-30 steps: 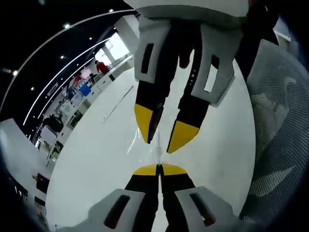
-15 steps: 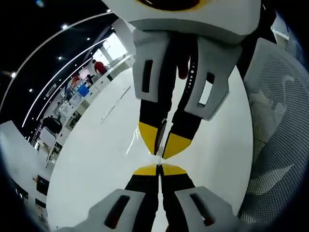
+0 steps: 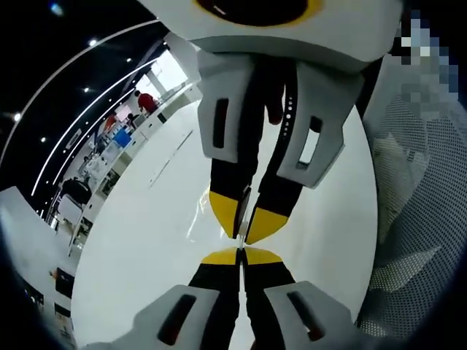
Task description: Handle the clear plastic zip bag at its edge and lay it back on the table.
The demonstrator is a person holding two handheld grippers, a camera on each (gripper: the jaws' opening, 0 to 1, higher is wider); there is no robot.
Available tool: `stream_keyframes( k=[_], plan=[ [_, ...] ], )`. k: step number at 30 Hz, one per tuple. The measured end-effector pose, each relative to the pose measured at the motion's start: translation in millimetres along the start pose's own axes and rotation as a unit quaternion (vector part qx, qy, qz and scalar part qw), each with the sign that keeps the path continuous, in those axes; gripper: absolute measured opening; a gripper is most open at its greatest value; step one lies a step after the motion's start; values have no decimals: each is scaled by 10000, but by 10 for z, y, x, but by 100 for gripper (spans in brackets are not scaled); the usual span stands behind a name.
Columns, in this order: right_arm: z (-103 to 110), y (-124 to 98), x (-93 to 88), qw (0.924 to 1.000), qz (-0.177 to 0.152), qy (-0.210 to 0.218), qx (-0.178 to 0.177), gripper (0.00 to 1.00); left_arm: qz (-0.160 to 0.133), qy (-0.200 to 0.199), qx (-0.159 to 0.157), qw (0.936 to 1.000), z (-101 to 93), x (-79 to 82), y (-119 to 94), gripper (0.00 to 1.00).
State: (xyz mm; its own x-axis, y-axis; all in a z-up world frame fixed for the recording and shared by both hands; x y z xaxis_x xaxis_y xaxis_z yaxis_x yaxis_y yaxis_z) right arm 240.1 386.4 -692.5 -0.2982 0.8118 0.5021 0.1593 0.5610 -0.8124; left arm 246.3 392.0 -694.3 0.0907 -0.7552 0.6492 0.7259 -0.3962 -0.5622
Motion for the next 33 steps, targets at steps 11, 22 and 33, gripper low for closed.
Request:
stream_keyframes(
  k=[11,22,33],
  plan=[
    [8,-36,36,10000,-56,-38,10,0,-21,110,-41,9999,6,13,14,0],
    [15,-26,4,9999,-4,-101,-22,0,-66,365,-110,9993,-18,25,31,0],
    [3,-24,-17,9996,130,-218,-114,1,-59,358,-136,9992,-10,48,28,0]
  ],
)
Point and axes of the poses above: the point that each gripper's makers call its tool centre point, and the gripper's own axes: y roughly forward along the fingers, z roughly to its left, x roughly out of its top, the point moved 1 cm from there along -y, roughly backward along the fingers, and after that the axes turned 9 degrees about x, right-handed, at the moved point
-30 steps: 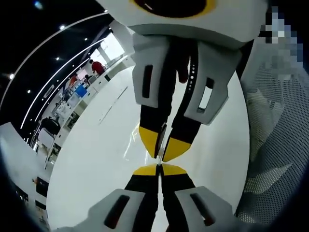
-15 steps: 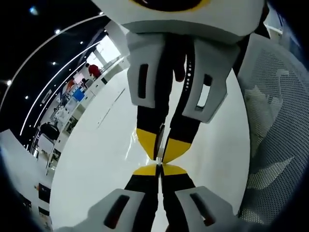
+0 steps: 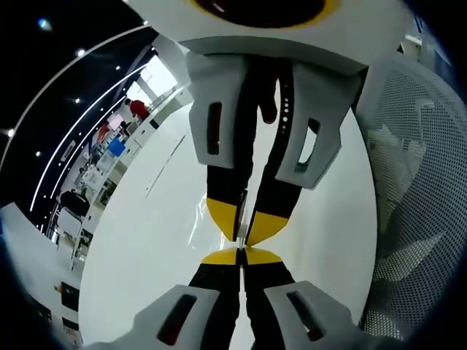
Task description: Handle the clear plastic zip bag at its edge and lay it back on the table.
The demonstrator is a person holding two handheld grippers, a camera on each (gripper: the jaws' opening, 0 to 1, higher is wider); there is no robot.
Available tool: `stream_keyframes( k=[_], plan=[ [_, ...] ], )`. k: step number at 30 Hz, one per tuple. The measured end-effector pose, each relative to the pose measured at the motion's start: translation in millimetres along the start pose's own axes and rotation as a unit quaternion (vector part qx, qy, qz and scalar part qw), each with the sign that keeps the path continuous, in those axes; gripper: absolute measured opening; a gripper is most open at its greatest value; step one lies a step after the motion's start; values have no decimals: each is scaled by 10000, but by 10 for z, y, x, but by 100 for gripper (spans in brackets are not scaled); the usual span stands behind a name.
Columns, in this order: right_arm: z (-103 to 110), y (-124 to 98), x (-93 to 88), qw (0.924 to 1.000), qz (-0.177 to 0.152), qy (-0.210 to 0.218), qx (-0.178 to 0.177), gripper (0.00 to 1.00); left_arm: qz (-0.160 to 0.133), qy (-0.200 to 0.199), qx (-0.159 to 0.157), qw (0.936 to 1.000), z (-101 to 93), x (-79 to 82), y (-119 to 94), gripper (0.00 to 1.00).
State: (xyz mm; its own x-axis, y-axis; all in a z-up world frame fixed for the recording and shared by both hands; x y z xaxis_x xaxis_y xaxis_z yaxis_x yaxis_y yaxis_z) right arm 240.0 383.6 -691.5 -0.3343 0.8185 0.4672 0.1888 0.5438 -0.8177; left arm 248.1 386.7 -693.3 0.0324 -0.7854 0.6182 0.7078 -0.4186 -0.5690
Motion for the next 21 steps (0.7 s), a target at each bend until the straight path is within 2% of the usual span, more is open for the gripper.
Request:
stream_keyframes(
  k=[16,21],
  plan=[
    [-28,21,-2,10000,54,35,-72,0,2,-118,74,9999,30,-24,7,0],
    [16,8,-11,9999,101,-67,-5,0,6,-84,-21,10000,-5,-26,17,0]
  ],
)
Point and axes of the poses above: the point that each gripper's makers call its tool centre point, and the gripper's own axes: y roughly forward along the fingers, z roughly to its left, x roughly out of its top, the point moved 1 cm from there along -y, roughly backward along the fingers, and after that the axes turned 9 degrees about x, right-handed, at the moved point
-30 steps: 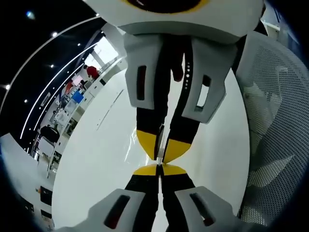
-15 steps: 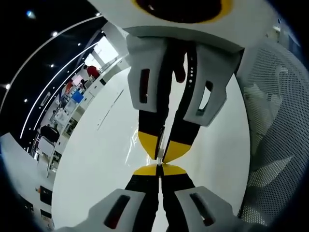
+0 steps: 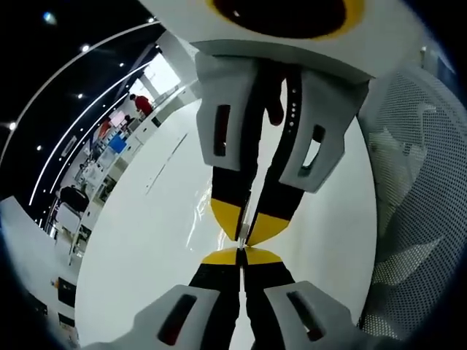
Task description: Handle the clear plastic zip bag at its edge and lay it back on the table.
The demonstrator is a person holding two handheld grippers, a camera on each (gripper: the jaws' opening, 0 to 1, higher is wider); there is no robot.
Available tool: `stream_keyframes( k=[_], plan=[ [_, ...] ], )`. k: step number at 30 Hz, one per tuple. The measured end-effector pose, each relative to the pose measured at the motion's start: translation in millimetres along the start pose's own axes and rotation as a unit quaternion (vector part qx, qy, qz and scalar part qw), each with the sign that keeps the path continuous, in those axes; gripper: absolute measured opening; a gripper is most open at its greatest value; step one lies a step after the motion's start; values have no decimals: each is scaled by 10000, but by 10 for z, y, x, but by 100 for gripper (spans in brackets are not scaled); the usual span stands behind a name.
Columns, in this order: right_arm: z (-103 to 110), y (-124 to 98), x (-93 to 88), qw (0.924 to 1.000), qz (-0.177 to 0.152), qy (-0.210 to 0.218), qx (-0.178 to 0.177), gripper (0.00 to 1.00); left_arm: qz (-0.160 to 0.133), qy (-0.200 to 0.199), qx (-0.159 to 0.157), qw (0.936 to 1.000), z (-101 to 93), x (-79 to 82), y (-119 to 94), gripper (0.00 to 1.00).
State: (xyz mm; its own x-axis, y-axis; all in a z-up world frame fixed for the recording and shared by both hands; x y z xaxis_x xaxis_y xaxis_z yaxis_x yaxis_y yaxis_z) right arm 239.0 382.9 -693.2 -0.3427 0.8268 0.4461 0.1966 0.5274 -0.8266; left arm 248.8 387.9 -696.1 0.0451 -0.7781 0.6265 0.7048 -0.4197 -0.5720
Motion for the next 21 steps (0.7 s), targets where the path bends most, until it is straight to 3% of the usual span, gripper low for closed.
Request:
stream_keyframes(
  k=[21],
  plan=[
    [-23,-29,2,9990,-244,370,-19,0,-103,-49,-24,9999,17,54,-34,0]
  ],
)
Point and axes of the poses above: the point that each gripper's makers call its tool centre point, and the gripper's own axes: y roughly forward along the fingers, z roughly to its left, x roughly out of its top, the point moved 1 cm from there along -y, roughly backward along the fingers, and after that the axes turned 9 degrees about x, right-handed, at the moved point
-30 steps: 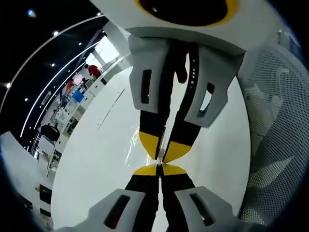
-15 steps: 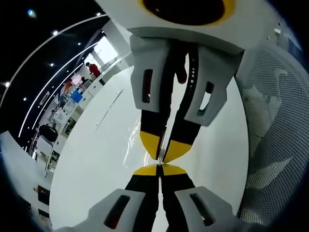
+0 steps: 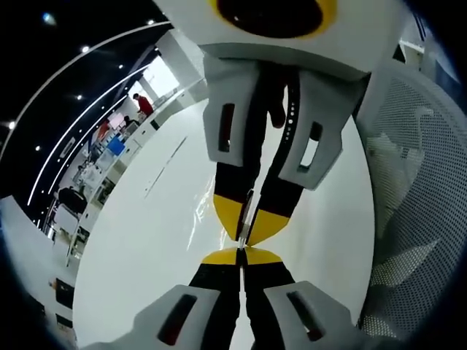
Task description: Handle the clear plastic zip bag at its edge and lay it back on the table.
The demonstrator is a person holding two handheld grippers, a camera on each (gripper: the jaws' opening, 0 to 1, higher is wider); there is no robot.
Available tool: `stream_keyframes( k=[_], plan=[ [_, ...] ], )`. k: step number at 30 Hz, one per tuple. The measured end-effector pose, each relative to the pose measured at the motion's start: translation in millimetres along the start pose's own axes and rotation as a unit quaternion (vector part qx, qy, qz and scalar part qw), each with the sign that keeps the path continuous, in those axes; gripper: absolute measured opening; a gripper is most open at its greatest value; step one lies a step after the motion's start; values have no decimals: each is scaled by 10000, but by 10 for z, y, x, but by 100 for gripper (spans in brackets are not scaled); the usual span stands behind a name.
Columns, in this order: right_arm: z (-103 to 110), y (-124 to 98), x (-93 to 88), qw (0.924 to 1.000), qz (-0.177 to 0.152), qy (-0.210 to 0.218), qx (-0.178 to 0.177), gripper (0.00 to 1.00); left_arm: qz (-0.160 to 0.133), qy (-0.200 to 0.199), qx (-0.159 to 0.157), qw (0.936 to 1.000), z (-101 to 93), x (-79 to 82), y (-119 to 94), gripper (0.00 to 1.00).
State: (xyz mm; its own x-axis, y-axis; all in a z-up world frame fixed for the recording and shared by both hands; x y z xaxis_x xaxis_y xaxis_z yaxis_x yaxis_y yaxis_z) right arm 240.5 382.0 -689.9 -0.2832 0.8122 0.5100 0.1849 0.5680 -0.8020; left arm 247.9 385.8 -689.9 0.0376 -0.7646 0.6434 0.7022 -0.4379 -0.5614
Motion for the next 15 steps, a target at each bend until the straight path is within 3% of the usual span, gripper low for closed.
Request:
stream_keyframes(
  k=[15],
  plan=[
    [21,-20,-1,10000,23,65,-24,0,22,-47,4,10000,-14,-2,-13,0]
  ],
)
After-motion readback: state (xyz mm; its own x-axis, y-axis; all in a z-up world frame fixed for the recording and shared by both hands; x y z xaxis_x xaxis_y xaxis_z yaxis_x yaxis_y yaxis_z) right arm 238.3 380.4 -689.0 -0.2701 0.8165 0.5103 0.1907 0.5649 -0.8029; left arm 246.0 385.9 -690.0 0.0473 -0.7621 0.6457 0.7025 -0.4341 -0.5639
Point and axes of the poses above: the point that each gripper's makers call its tool centre point, and the gripper's own axes: y roughly forward along the fingers, z roughly to its left, x roughly out of its top, the point moved 1 cm from there along -y, roughly backward along the fingers, and after that the axes turned 9 degrees about x, right-handed, at the moved point
